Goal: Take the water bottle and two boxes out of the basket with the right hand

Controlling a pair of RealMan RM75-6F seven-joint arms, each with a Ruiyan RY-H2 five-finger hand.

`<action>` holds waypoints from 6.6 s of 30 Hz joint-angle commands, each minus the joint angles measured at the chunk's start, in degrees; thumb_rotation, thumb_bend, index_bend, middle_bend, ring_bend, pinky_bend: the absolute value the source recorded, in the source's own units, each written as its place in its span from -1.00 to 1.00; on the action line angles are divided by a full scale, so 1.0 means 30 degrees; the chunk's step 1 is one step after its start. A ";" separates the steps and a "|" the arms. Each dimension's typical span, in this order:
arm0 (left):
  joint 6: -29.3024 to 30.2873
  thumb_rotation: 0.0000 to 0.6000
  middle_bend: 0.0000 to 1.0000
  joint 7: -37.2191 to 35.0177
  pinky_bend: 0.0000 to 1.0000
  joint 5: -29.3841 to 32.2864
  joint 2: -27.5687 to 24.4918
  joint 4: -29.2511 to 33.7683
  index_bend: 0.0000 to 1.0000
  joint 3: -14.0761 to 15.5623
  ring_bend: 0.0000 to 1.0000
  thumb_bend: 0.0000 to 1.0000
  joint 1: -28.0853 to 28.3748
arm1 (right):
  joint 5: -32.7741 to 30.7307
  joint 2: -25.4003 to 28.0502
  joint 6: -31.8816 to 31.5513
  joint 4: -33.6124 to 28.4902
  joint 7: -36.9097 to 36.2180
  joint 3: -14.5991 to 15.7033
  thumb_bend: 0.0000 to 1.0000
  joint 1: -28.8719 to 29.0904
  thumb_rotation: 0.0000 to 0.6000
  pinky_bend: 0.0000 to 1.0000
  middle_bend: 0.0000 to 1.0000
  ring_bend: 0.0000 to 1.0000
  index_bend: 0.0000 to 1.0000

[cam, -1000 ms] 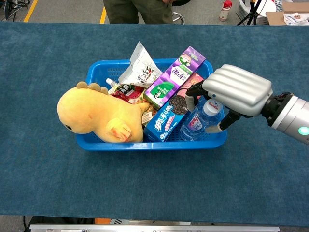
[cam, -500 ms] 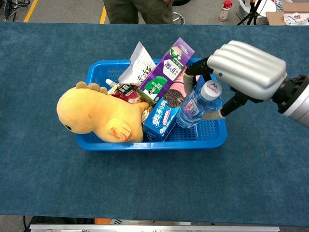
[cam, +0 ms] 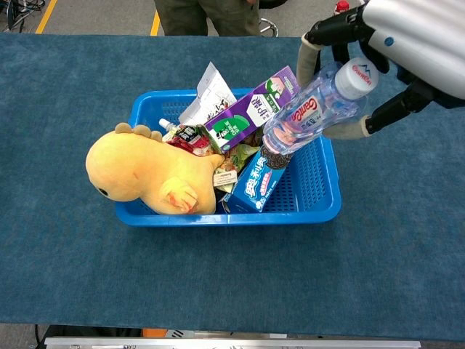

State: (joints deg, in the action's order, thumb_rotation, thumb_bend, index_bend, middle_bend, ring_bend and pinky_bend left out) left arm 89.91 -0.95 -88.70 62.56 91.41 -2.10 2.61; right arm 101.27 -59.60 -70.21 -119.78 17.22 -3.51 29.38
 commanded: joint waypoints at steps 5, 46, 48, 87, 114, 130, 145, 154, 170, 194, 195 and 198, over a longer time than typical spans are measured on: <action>-0.0013 1.00 -0.80 0.0051 -0.57 0.0062 0.0059 -0.0051 -0.46 -0.0038 -0.91 -0.59 0.0008 | 0.1049 0.2014 -0.0923 -0.1196 0.0357 0.0420 -0.61 -0.1012 1.00 0.48 0.27 0.13 0.25; -0.0211 1.00 -0.80 0.0381 -0.57 0.0292 0.0482 -0.0325 -0.46 -0.0182 -0.91 -0.59 0.0167 | -0.0397 0.3606 0.1308 0.2504 -0.1599 0.3603 -0.61 -0.4370 1.00 0.48 0.27 0.13 0.25; -0.0196 1.00 -0.80 0.0367 -0.57 0.0295 0.0484 -0.0329 -0.46 -0.0191 -0.91 -0.59 0.0165 | -0.0395 0.3465 0.1382 0.2746 -0.1627 0.3720 -0.61 -0.4466 1.00 0.48 0.27 0.13 0.25; -0.0176 1.00 -0.80 0.0305 -0.57 0.0294 0.0471 -0.0299 -0.46 -0.0186 -0.91 -0.60 0.0164 | 0.1299 0.5578 0.1678 0.1878 -0.2375 0.4998 -1.00 -0.4518 1.00 0.29 -0.45 -0.39 -0.57; 0.0094 1.00 -0.80 -0.0075 -0.57 0.0196 0.0260 -0.0204 -0.46 -0.0215 -0.91 -0.59 0.0054 | -0.1849 0.0678 0.3257 0.1489 0.1178 -0.0923 -1.00 -0.0247 1.00 -0.28 -0.45 -0.58 -0.57; 0.0143 1.00 -0.80 -0.0278 -0.57 0.0035 0.0043 -0.0076 -0.46 -0.0100 -0.91 -0.59 -0.0023 | -0.4971 -0.5644 0.4950 0.6072 0.3446 -0.2443 -1.00 0.2918 1.00 -0.33 -0.45 -0.59 -0.57; 0.0126 1.00 -0.80 -0.0389 -0.57 0.0029 -0.0041 -0.0025 -0.46 -0.0082 -0.91 -0.59 -0.0045 | -0.4226 -0.7830 0.4441 0.8959 0.2207 -0.1707 -1.00 0.3733 1.00 -0.46 -0.56 -0.71 -0.57; 0.0173 1.00 -0.80 -0.0452 -0.57 -0.0068 -0.0202 0.0101 -0.46 -0.0010 -0.91 -0.60 -0.0103 | -0.3354 -0.8914 0.3618 1.0320 0.1454 -0.1189 -1.00 0.3878 1.00 -0.46 -0.56 -0.71 -0.57; -0.0069 1.00 -0.80 -0.0269 -0.57 -0.0053 -0.0297 0.0243 -0.46 0.0086 -0.91 -0.59 -0.0064 | -0.3539 -1.0274 0.2941 1.2005 0.0474 -0.1289 -1.00 0.4107 1.00 -0.46 -0.55 -0.71 -0.57; 0.0009 1.00 -0.80 -0.0287 -0.56 -0.0275 -0.0357 0.0334 -0.46 0.0183 -0.91 -0.59 -0.0098 | -0.4048 -1.1678 0.2948 1.4095 -0.0624 -0.1384 -1.00 0.4641 1.00 -0.46 -0.51 -0.70 -0.57; 0.0011 1.00 -0.80 -0.0285 -0.56 -0.0279 -0.0366 0.0346 -0.46 0.0182 -0.91 -0.59 -0.0097 | -0.4056 -1.1745 0.2950 1.4222 -0.0655 -0.1369 -1.00 0.4661 1.00 -0.46 -0.50 -0.70 -0.57; 0.0033 1.00 -0.80 -0.0303 -0.56 -0.0285 -0.0392 0.0369 -0.46 0.0194 -0.91 -0.60 -0.0117 | -0.4076 -1.1861 0.2933 1.4473 -0.0721 -0.1337 -1.00 0.4687 1.00 -0.46 -0.45 -0.65 -0.57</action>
State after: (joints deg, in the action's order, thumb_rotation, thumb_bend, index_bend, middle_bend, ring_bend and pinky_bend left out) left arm 90.02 -1.87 -89.56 61.38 92.52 -1.51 2.25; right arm 89.07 -95.08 -61.40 -76.48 15.12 -7.57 43.40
